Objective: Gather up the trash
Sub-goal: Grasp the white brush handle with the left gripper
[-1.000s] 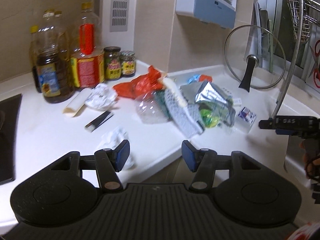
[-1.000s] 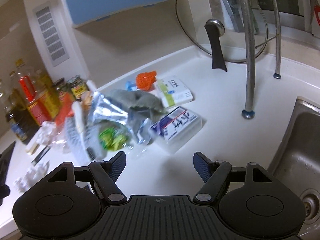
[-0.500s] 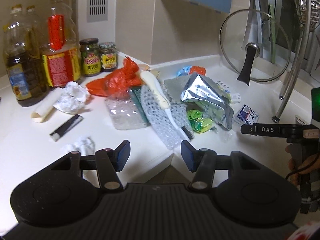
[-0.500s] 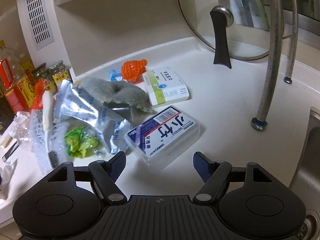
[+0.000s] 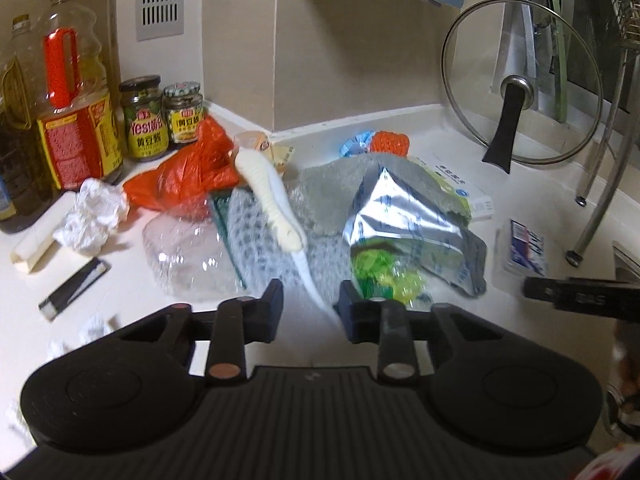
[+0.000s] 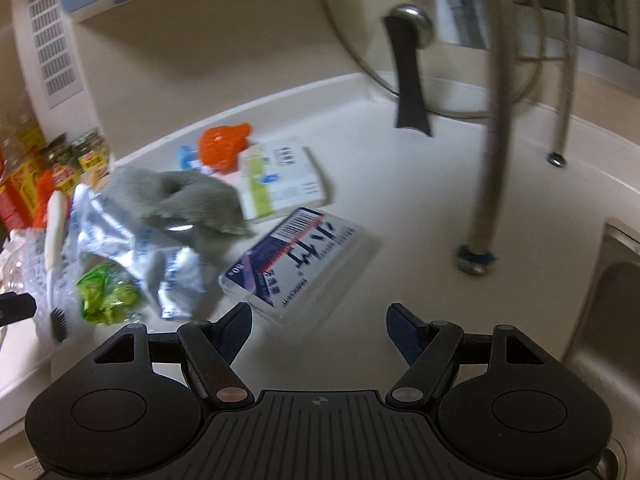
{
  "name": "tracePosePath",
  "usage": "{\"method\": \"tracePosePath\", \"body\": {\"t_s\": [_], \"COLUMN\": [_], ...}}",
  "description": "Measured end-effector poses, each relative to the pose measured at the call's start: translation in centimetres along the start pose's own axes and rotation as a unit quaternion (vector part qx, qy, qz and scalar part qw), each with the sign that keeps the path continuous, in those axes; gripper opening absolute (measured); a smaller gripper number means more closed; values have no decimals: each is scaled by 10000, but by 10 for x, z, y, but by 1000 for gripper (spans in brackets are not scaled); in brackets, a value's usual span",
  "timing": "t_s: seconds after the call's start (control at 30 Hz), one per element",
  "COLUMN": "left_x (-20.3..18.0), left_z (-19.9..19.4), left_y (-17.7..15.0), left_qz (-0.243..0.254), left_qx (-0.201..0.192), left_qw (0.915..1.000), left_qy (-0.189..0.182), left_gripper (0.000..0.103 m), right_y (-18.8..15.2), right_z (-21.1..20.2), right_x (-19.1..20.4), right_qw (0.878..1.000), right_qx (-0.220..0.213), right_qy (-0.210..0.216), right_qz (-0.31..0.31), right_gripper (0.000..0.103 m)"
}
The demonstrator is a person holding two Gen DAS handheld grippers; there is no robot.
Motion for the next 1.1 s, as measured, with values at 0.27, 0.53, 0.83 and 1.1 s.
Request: {"method": "tracePosePath", "body": {"t_s": [0.27,0.53,0.83,1.1], "left_x": [7,14,16,15], "left_z": [27,49,54,31], "left_y": [22,27,30,39], "left_qz": [26,2,-24,98], "left_qx": [-156,-39,-58,-392], "left_qw": [9994,9983,9979,9980], "left_qy": [300,587,642,495], "left_gripper": [21,23,21,20], "right_y": [12,21,21,24], "right_z": [-16,-15,-17,-15], "right_x": [-6,-5,-4,7], "right_qw": [9996,9992,9991,9989], "right_qx": [-252,-341,-312,-283], "right_qy": [62,87,125,203], "right_qz": [119,176,254,311], "right_gripper": [74,74,74,74]}}
Point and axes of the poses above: each gripper's, at about its wrist camera, not at the fingertips, and z roughly the way its jaws point, x to its left, y to its top, the point moved 5 cm from there along z, roughly the way its jaws point, and after that the axes turned 9 degrees about -y, right-handed, at the moved point
